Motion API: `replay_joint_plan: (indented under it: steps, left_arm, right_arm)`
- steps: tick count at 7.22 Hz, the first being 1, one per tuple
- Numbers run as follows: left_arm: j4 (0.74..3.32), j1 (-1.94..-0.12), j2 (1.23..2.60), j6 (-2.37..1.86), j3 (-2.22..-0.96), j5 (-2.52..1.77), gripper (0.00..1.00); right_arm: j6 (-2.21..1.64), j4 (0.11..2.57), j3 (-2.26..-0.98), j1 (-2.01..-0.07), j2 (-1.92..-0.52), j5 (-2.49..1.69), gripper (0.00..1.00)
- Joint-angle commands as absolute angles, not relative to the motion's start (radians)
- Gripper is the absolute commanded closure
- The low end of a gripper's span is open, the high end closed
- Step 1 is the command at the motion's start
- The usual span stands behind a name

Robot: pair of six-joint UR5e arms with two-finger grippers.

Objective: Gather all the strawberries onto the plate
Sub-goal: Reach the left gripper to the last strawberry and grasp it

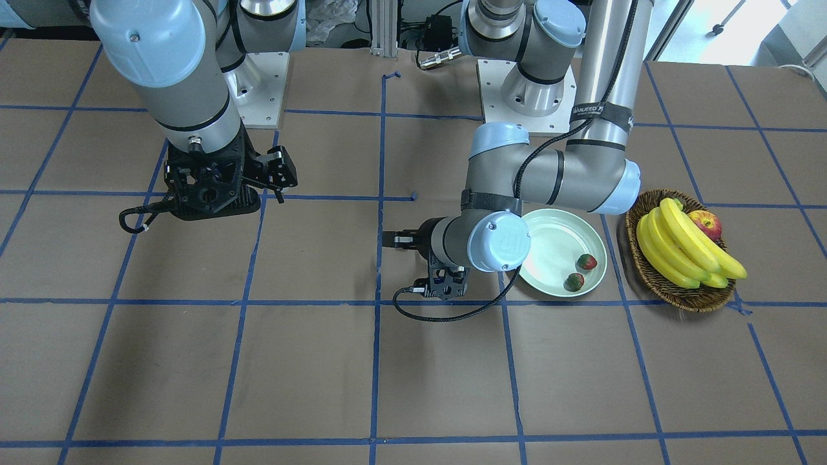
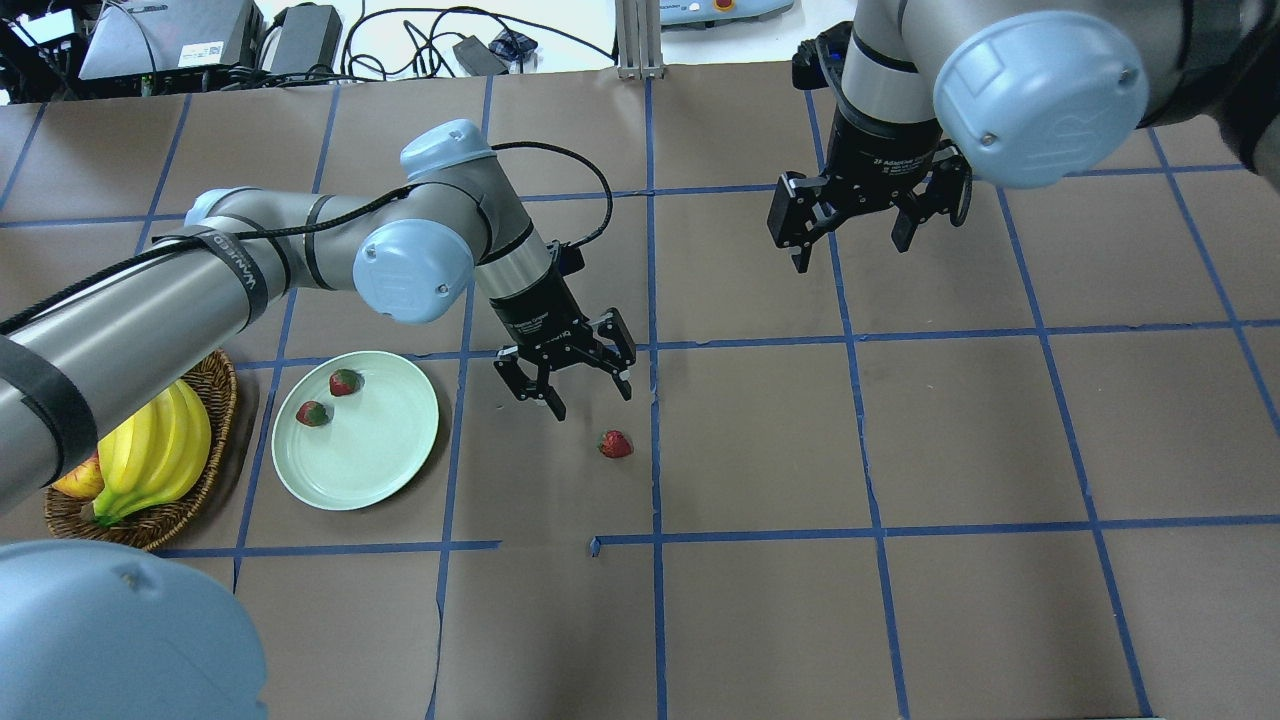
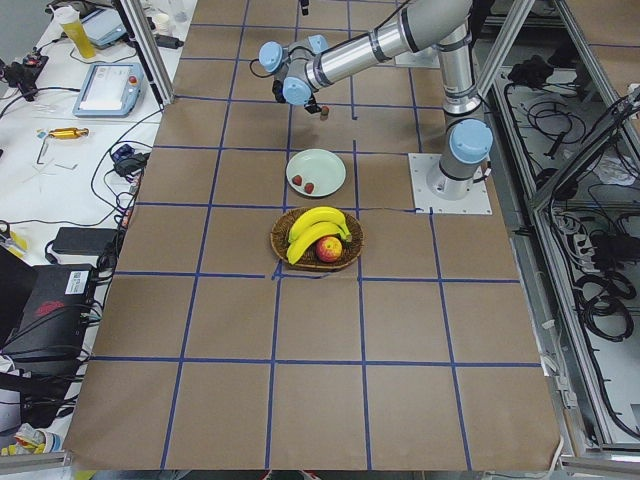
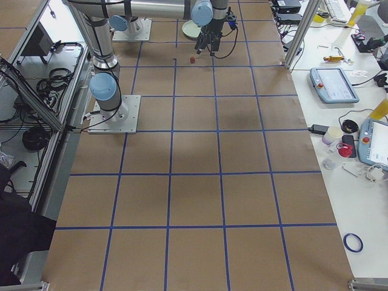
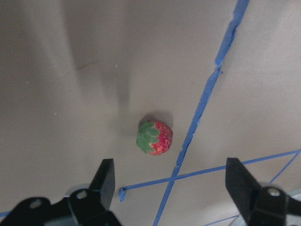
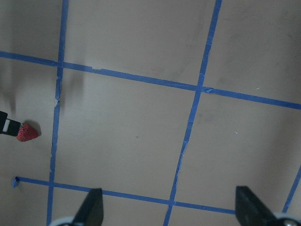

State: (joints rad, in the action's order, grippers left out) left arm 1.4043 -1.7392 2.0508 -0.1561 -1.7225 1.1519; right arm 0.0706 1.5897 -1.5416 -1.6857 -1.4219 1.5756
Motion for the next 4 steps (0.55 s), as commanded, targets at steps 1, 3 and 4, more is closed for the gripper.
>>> replay_joint_plan:
  steps: [1, 3, 4]
  left_arm:
    - [1.397, -1.753, 2.089, -0.158, -1.724, 1.155, 0.32]
    - [1.397, -1.759, 2.101, -0.155, -1.724, 1.158, 0.43]
    - [1.399, -1.758, 2.106, -0.155, -1.724, 1.163, 0.69]
  right_arm:
    - [0.071, 1.588, -1.545, -1.687, -1.422, 1.575, 0.00]
    - [0.071, 1.589, -1.551, -1.687, -1.422, 1.575, 0.00]
    - [0.071, 1.589, -1.551, -1.687, -1.422, 1.575, 0.00]
